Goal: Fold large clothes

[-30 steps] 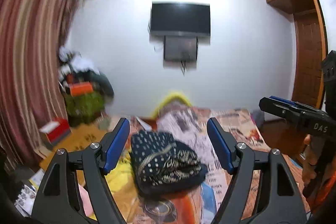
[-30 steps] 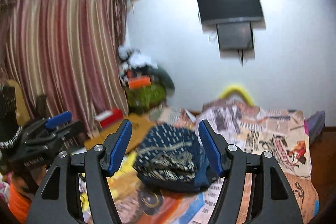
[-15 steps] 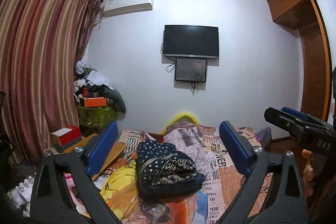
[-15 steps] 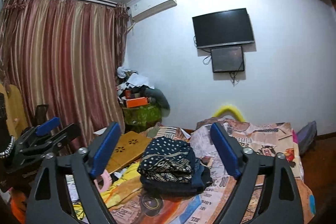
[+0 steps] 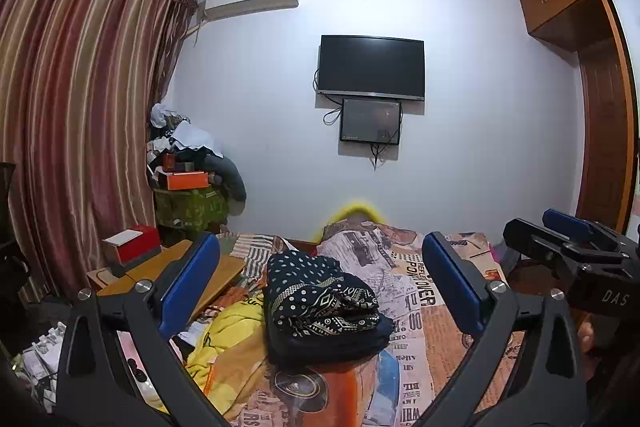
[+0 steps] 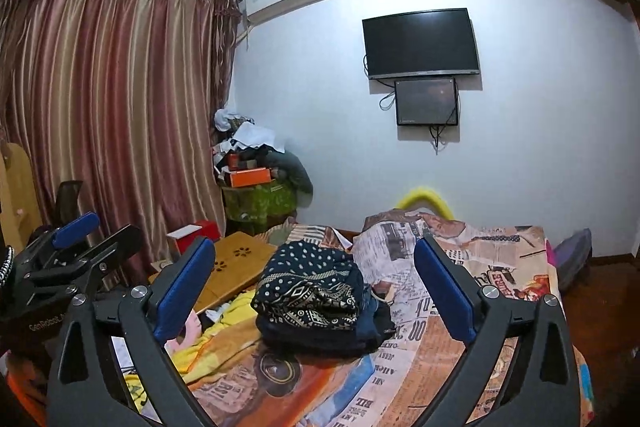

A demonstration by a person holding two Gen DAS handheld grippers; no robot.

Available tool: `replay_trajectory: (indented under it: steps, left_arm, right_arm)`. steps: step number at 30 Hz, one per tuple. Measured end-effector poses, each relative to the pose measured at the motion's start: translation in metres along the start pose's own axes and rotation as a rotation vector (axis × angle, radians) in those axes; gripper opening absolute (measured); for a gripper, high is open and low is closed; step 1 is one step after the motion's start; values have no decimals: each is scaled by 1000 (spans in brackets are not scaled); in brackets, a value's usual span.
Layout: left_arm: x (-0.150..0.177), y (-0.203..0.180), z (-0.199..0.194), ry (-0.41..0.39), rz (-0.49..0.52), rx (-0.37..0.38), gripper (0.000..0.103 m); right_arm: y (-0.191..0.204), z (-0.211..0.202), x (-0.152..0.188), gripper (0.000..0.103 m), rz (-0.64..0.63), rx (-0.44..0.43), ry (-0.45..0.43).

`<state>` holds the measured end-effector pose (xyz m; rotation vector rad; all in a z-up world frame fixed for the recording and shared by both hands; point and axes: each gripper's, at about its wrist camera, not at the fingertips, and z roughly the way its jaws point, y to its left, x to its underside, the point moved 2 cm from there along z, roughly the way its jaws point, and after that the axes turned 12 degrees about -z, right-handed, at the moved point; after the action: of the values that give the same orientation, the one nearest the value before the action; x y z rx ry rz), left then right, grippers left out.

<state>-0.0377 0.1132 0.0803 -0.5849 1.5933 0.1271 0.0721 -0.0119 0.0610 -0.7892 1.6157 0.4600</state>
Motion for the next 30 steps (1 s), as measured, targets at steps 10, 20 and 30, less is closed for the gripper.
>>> replay_trajectory:
  steps: [10,20,30]
  left_arm:
    - [8,2,11,22,2,-25,102]
    - [13,5,21,49,-12,-29,102]
    - [15,2,20,54,-11,-6,102]
  right_arm:
    - [-6,-1,11,99,10,12,28]
    - [-5,0,12,99,16,13,51]
    - [-4,-1,12,99,7,18,58]
